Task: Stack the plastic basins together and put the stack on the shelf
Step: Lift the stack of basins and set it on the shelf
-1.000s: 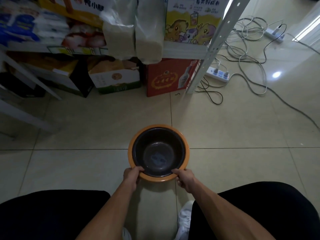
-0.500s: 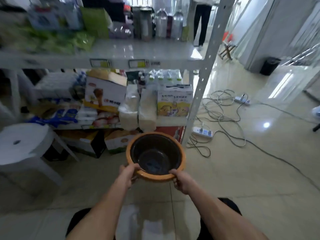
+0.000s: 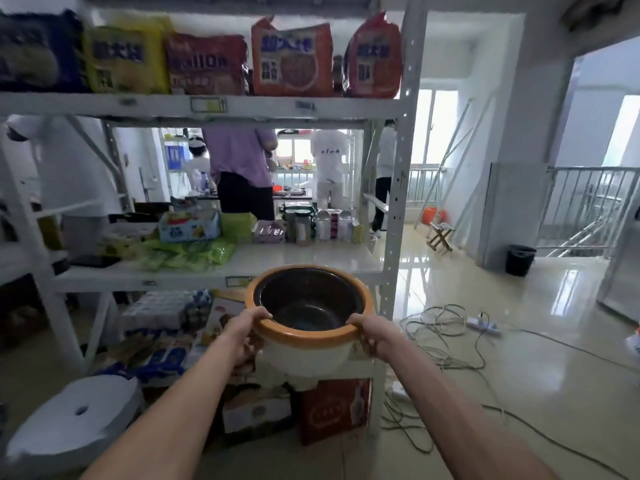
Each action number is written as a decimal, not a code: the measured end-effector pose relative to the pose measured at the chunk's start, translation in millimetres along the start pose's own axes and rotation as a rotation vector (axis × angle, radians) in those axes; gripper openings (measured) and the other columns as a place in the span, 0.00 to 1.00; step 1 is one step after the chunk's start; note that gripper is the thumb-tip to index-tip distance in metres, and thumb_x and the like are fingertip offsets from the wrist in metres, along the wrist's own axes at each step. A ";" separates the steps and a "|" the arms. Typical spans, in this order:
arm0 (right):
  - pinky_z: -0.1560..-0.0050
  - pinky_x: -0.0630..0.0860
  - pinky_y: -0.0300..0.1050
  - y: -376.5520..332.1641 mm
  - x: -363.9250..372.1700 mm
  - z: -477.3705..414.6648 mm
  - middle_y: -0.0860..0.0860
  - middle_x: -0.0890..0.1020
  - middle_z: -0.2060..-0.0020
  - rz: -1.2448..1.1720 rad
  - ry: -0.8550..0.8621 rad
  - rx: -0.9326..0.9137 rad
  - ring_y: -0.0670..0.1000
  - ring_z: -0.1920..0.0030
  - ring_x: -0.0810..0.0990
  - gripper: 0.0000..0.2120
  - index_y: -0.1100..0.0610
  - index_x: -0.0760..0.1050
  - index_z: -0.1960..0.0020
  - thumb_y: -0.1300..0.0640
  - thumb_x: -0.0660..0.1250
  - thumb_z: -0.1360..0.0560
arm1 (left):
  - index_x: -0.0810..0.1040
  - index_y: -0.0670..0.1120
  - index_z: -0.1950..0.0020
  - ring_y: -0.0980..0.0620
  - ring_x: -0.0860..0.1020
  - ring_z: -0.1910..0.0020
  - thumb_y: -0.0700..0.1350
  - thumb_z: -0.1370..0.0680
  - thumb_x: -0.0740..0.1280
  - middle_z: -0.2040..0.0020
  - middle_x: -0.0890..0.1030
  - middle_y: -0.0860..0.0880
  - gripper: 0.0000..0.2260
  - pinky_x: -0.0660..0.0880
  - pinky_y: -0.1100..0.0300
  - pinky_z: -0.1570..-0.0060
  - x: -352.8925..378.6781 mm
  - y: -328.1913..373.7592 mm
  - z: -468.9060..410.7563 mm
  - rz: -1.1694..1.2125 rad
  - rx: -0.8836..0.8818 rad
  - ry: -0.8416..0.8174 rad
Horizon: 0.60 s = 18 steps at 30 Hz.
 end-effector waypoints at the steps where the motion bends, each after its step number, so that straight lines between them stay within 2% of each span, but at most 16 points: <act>1: 0.72 0.68 0.39 -13.4 -0.6 5.7 0.52 0.74 0.70 0.008 0.003 -0.032 0.48 0.74 0.70 0.06 0.56 0.77 0.57 0.55 0.73 0.28 | 0.74 0.46 0.60 0.50 0.71 0.69 0.43 0.27 0.71 0.67 0.73 0.48 0.06 0.68 0.63 0.76 1.3 11.3 3.8 0.011 0.024 0.002; 3: 0.69 0.68 0.40 -37.9 -2.8 14.4 0.52 0.74 0.68 0.049 -0.002 -0.083 0.48 0.70 0.71 0.06 0.56 0.76 0.55 0.55 0.72 0.28 | 0.74 0.45 0.59 0.50 0.71 0.69 0.42 0.27 0.71 0.69 0.73 0.48 0.06 0.68 0.61 0.73 3.5 30.3 6.5 0.028 0.062 0.014; 7: 0.71 0.64 0.38 -71.2 -4.7 9.0 0.50 0.73 0.71 0.040 0.009 -0.120 0.46 0.72 0.68 0.06 0.54 0.75 0.60 0.56 0.71 0.27 | 0.71 0.46 0.64 0.52 0.69 0.73 0.40 0.27 0.70 0.79 0.72 0.52 0.09 0.66 0.61 0.72 12.1 59.5 -8.3 0.055 0.111 0.038; 9: 0.72 0.64 0.38 -79.5 -5.4 -9.2 0.51 0.72 0.71 0.037 0.029 -0.132 0.46 0.73 0.68 0.06 0.55 0.76 0.60 0.56 0.71 0.27 | 0.72 0.46 0.63 0.51 0.70 0.72 0.40 0.27 0.70 0.79 0.73 0.52 0.08 0.68 0.60 0.71 17.5 68.6 -30.7 0.054 0.141 0.037; 14: 0.76 0.61 0.37 -115.5 2.1 -87.5 0.50 0.70 0.74 0.011 0.051 -0.188 0.46 0.76 0.65 0.08 0.55 0.72 0.61 0.56 0.70 0.27 | 0.77 0.43 0.51 0.47 0.78 0.60 0.42 0.24 0.72 0.61 0.78 0.44 0.07 0.75 0.54 0.62 28.8 94.5 -117.5 0.115 0.266 0.037; 18: 0.74 0.63 0.39 -147.6 13.0 -151.3 0.50 0.72 0.74 0.023 0.127 -0.246 0.47 0.76 0.67 0.08 0.55 0.75 0.62 0.53 0.71 0.28 | 0.80 0.42 0.47 0.43 0.80 0.51 0.45 0.24 0.73 0.56 0.81 0.43 0.10 0.77 0.51 0.56 31.7 112.0 -187.6 0.133 0.311 0.043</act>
Point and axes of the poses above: each hand's wrist, its own z-axis away from the middle knuckle, its own x-axis out of the palm, y = z × x, the point moved 4 cm from there along -z, towards the middle knuckle
